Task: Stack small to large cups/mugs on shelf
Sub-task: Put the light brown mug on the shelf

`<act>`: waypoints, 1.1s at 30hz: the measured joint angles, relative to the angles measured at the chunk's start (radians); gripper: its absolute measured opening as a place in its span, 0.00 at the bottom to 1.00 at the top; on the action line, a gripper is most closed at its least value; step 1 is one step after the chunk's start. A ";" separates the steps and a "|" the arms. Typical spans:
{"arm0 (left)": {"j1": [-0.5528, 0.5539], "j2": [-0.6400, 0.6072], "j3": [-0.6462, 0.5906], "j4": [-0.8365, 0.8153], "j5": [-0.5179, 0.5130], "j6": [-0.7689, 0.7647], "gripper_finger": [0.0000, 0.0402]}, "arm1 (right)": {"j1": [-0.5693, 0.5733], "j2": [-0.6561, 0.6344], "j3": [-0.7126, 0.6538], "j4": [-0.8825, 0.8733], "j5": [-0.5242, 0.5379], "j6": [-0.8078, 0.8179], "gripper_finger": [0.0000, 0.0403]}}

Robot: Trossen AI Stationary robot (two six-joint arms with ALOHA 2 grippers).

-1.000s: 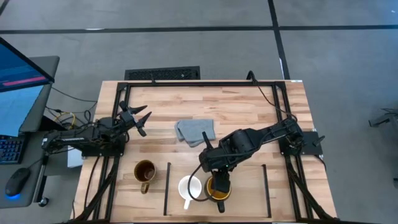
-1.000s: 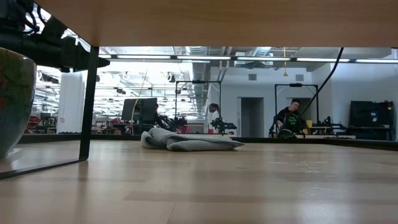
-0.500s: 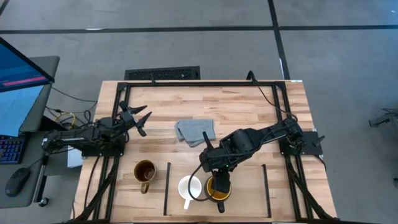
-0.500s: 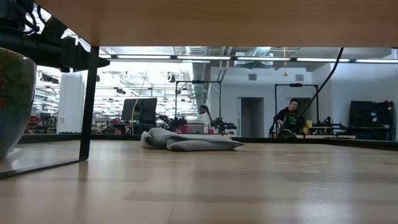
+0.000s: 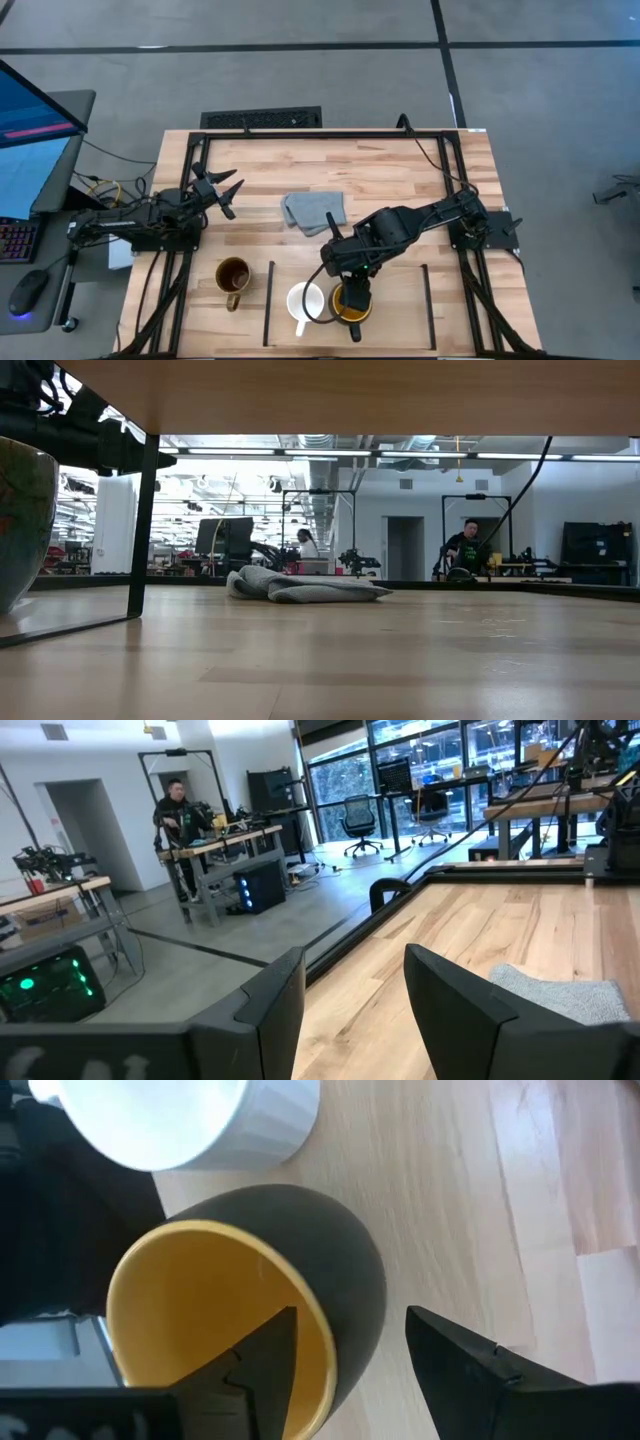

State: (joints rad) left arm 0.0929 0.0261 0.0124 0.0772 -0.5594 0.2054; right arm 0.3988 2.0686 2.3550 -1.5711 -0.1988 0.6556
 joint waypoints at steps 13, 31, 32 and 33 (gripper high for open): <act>0.000 0.000 0.000 0.000 0.000 0.000 0.41 | 0.000 -0.013 0.000 0.000 -0.011 0.000 0.52; 0.000 0.000 0.000 0.000 -0.001 -0.006 0.41 | -0.013 -0.131 -0.001 0.001 0.138 -0.083 0.52; 0.000 0.000 0.000 0.000 -0.001 -0.006 0.41 | -0.015 -0.147 -0.001 0.001 0.166 -0.104 0.52; 0.000 0.000 0.000 0.000 -0.001 -0.006 0.41 | -0.019 -0.166 -0.001 0.001 0.198 -0.126 0.52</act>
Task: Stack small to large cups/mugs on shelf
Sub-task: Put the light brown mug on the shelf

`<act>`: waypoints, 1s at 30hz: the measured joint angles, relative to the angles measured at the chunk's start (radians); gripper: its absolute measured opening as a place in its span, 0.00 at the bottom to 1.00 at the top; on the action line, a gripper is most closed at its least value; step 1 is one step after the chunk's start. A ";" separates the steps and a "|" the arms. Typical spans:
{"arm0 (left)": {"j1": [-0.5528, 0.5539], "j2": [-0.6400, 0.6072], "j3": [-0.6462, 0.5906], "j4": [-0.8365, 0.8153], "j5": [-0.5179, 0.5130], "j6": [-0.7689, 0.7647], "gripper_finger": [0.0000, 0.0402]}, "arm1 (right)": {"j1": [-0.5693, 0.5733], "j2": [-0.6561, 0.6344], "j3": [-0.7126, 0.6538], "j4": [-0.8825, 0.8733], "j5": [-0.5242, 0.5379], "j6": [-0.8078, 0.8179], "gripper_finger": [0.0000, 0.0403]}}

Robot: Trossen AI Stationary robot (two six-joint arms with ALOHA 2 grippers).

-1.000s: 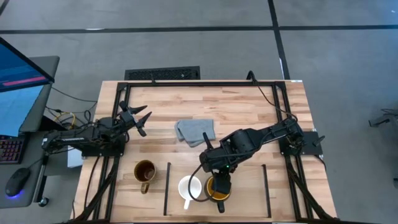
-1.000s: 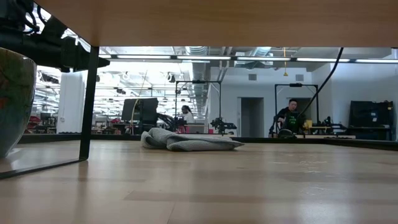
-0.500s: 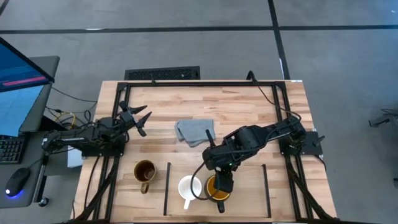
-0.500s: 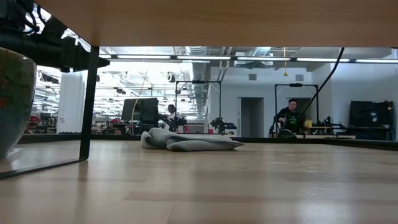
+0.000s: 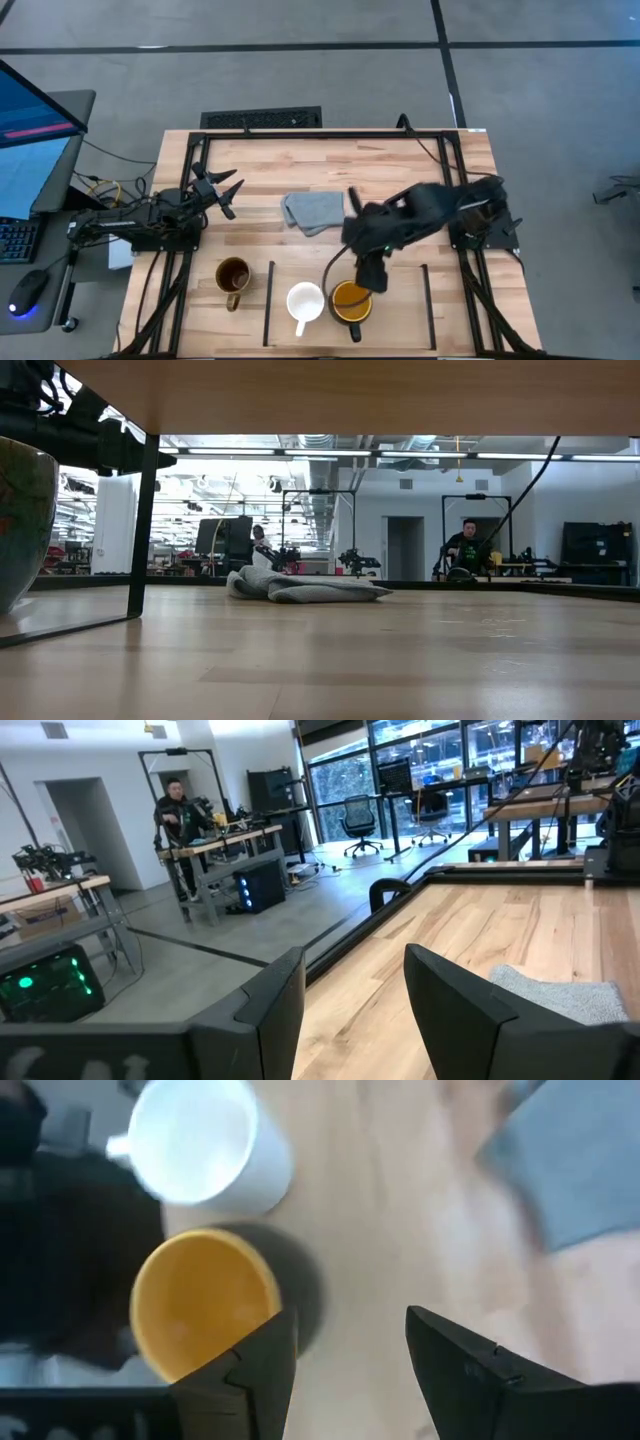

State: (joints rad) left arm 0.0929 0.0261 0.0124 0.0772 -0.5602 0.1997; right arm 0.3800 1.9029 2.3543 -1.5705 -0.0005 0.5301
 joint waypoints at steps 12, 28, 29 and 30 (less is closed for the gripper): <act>0.000 0.000 0.000 0.000 0.000 -0.072 0.41 | -0.052 -0.203 0.001 0.112 0.317 -0.534 0.52; 0.000 0.000 0.000 0.000 0.000 -0.179 0.41 | -0.281 -0.439 -0.300 0.268 0.141 -0.818 0.52; 0.000 0.000 0.000 0.000 0.000 -0.180 0.41 | -0.297 -0.471 -0.350 0.291 0.129 -0.818 0.52; 0.000 0.000 0.000 0.000 0.000 -0.185 0.41 | -0.311 -0.506 -0.402 0.311 0.115 -0.818 0.52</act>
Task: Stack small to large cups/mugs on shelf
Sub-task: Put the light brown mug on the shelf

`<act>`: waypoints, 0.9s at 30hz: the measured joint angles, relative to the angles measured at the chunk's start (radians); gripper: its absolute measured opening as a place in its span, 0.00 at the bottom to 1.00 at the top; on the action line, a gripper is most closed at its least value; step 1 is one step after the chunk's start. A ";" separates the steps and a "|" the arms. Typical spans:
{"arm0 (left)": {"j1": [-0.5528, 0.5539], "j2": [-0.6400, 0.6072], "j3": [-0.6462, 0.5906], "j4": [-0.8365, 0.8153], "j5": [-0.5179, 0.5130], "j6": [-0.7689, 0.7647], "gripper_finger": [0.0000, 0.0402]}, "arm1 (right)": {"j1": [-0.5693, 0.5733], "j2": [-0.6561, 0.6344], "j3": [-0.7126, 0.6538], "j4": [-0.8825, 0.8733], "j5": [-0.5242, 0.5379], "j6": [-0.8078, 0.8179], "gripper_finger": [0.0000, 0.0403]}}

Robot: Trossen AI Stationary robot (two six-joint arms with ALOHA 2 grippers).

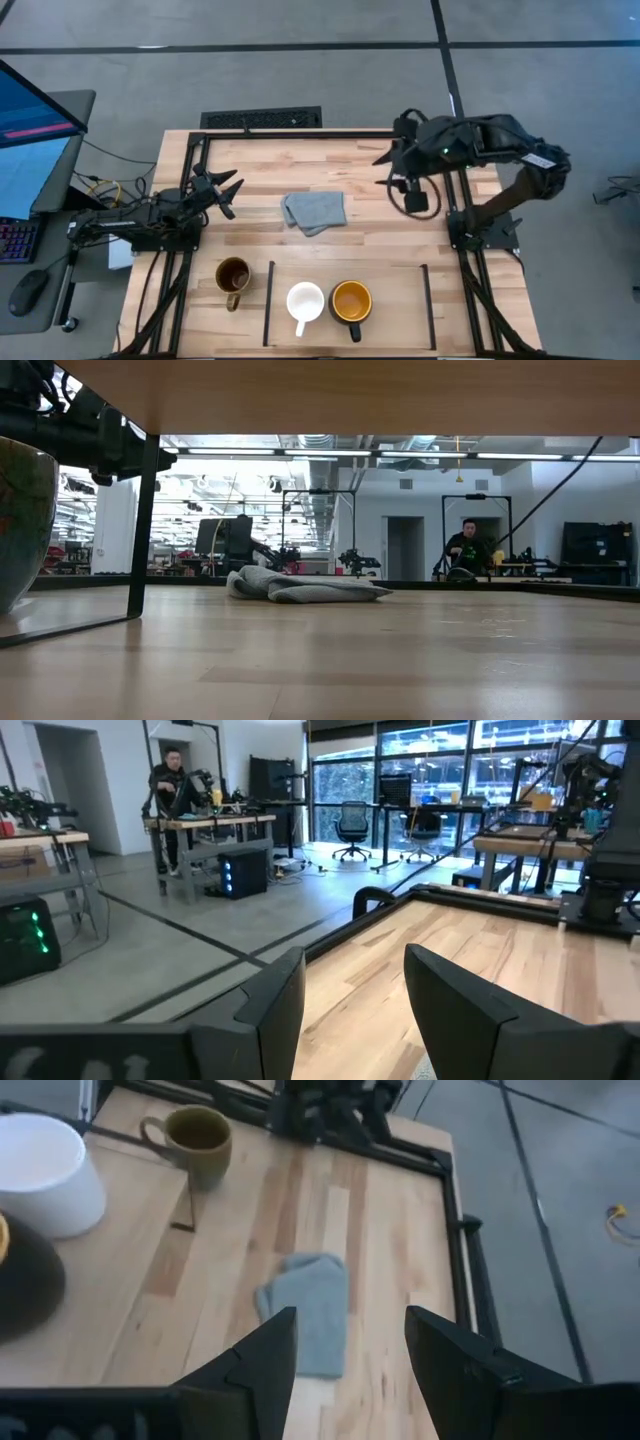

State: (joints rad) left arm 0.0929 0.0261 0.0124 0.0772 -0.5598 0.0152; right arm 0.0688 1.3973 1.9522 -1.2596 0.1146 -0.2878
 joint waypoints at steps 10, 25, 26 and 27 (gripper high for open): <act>0.000 0.000 0.000 0.000 0.003 -0.003 0.41 | 0.002 -0.473 -0.612 0.364 -0.014 0.051 0.52; 0.000 0.000 0.000 0.000 0.004 -0.047 0.41 | 0.025 -1.059 -1.405 0.926 -0.013 0.000 0.52; 0.000 0.000 0.000 0.000 0.004 -0.047 0.41 | 0.025 -1.089 -1.437 0.943 -0.013 -0.003 0.52; 0.000 0.000 0.000 0.000 0.004 -0.047 0.41 | 0.026 -1.118 -1.466 0.961 -0.013 -0.005 0.52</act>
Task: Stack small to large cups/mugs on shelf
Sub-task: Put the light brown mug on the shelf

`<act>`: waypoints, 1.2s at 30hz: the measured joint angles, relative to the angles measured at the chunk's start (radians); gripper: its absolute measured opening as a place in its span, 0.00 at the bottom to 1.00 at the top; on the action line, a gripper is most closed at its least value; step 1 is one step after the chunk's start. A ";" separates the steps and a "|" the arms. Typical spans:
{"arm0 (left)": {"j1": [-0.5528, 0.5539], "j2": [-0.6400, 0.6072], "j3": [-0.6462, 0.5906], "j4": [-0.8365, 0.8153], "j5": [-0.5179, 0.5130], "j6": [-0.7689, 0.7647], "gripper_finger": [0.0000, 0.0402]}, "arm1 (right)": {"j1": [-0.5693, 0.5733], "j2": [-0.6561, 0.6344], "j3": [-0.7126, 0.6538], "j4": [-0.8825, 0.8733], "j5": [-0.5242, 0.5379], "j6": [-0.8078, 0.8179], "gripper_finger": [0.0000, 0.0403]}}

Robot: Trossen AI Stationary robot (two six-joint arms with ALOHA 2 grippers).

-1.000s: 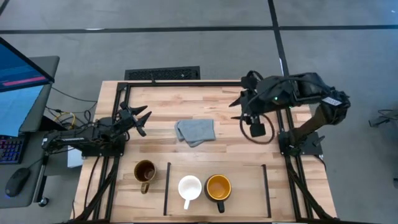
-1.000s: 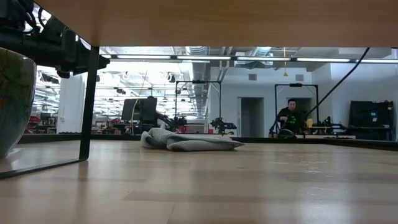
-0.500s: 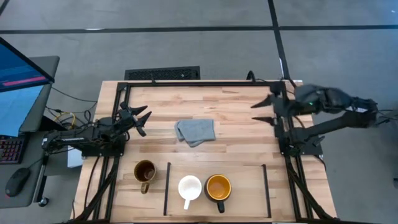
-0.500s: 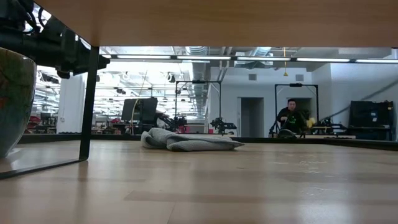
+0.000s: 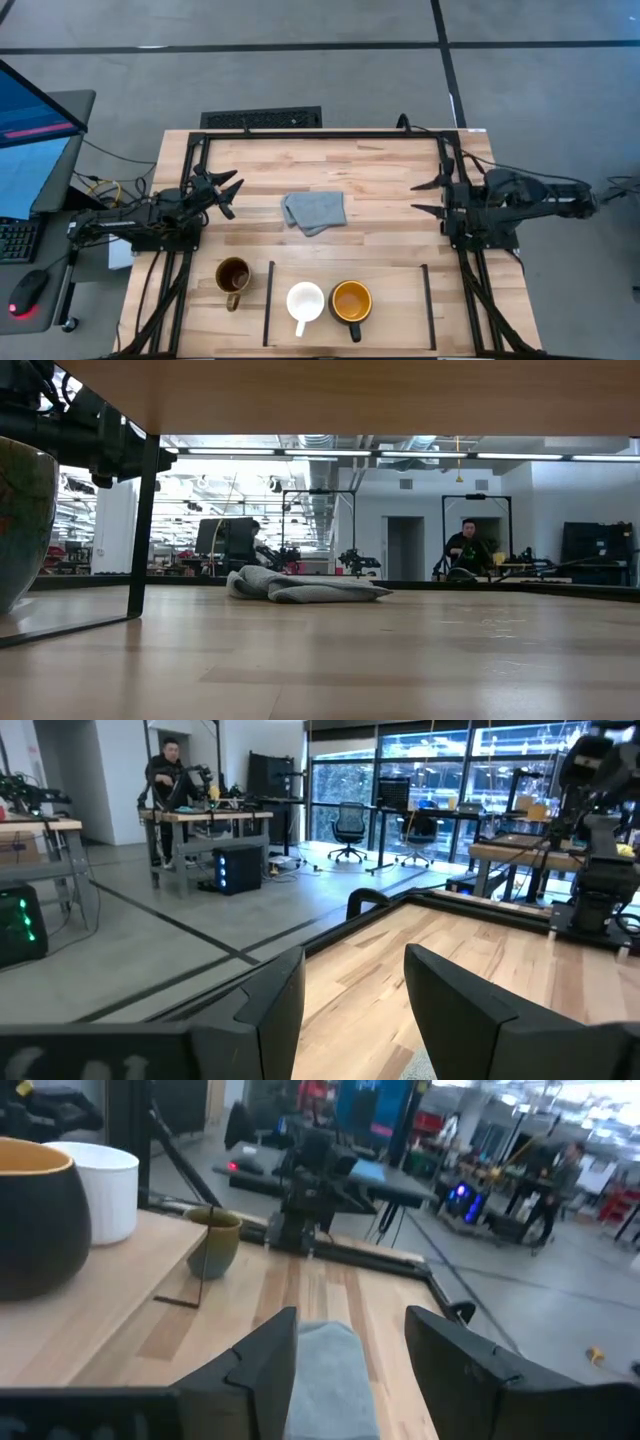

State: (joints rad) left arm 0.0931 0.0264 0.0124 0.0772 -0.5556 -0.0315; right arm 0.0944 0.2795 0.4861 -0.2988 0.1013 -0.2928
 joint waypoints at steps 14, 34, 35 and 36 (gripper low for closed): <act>0.000 0.000 0.000 0.000 0.051 -0.019 0.41 | 0.000 -0.272 -0.263 0.099 0.000 -0.005 0.52; 0.000 0.000 0.000 0.000 0.142 -0.161 0.41 | -0.025 -0.277 -0.324 0.103 0.031 -0.023 0.52; 0.000 0.000 0.000 0.001 0.142 -0.158 0.41 | -0.025 -0.277 -0.324 0.106 0.044 -0.027 0.52; 0.000 0.000 0.000 0.003 0.152 -0.157 0.41 | -0.025 -0.277 -0.324 0.111 0.061 -0.030 0.52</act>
State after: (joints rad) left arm 0.0929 0.0261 0.0120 0.0801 -0.4037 -0.1883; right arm 0.0692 0.0021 0.1619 -0.1876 0.1619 -0.3228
